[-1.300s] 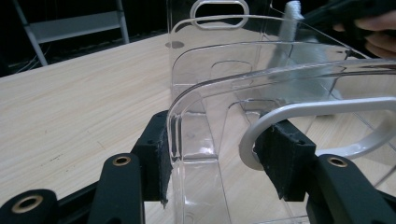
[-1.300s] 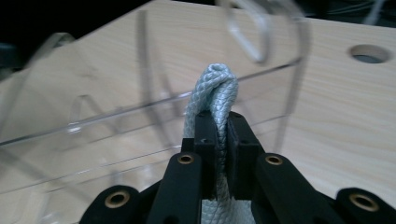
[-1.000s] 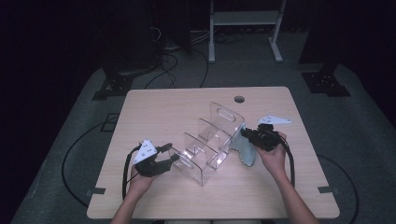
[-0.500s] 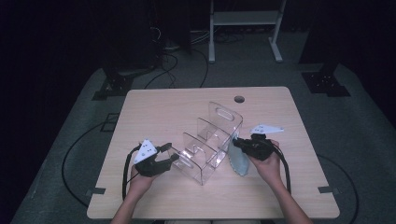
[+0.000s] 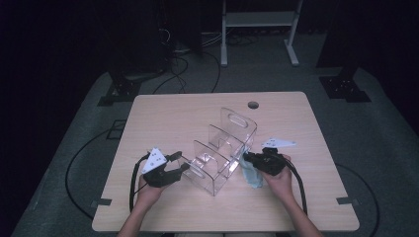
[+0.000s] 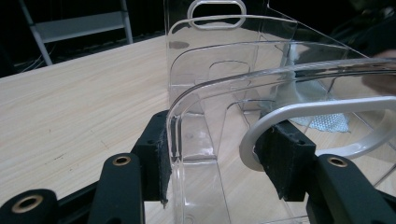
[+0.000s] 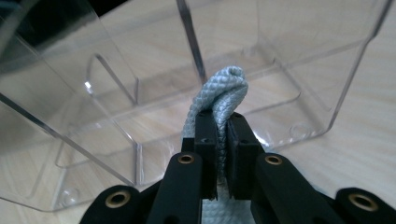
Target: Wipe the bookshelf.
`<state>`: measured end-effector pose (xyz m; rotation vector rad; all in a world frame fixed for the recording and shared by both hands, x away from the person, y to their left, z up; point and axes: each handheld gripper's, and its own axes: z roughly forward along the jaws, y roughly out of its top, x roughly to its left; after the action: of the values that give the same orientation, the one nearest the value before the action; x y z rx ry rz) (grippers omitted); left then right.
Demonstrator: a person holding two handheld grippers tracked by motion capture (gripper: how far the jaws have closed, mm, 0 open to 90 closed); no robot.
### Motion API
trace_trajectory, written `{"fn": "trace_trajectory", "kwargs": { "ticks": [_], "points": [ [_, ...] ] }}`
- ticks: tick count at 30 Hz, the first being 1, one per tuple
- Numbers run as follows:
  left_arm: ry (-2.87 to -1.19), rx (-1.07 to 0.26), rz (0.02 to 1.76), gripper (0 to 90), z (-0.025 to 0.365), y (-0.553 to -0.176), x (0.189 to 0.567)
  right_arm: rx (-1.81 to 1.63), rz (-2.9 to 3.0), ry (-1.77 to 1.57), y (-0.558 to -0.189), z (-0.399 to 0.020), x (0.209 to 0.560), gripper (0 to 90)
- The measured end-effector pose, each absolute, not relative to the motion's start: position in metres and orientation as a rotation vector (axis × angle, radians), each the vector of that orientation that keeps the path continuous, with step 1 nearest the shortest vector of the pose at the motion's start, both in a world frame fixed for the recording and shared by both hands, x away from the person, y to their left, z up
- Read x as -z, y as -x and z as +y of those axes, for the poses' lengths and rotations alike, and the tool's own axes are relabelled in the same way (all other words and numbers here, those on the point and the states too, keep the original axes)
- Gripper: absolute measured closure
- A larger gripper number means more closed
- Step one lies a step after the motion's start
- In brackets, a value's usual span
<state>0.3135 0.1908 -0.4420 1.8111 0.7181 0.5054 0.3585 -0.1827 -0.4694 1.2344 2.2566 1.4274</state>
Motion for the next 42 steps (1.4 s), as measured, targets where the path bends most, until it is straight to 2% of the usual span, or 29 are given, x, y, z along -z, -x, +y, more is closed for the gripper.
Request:
{"fn": "trace_trajectory", "kwargs": {
  "ticks": [6,13,20,26,33,42],
  "points": [
    [-1.812,-0.505,0.717,47.3,0.191,-0.314,0.442,-1.368,2.311,-1.303,-0.364,-0.179,0.494,83.8],
    [-1.811,-0.505,0.717,47.2,0.191,-0.314,0.442,-1.432,2.247,-1.266,-0.362,-0.184,0.473,83.7],
    [-1.809,-0.506,0.722,47.2,0.190,-0.314,0.442,-1.386,2.306,-1.333,-0.366,-0.179,0.495,83.6],
    [-1.808,-0.504,0.729,46.6,0.189,-0.314,0.443,-1.428,2.243,-1.259,-0.359,-0.181,0.470,83.7],
    [-1.812,-0.503,0.731,45.3,0.188,-0.314,0.443,-1.386,2.299,-1.330,-0.363,-0.177,0.494,83.5],
    [-1.813,-0.499,0.740,44.0,0.187,-0.314,0.443,-1.502,2.327,-1.181,-0.323,-0.177,0.462,83.6]
  ]
}}
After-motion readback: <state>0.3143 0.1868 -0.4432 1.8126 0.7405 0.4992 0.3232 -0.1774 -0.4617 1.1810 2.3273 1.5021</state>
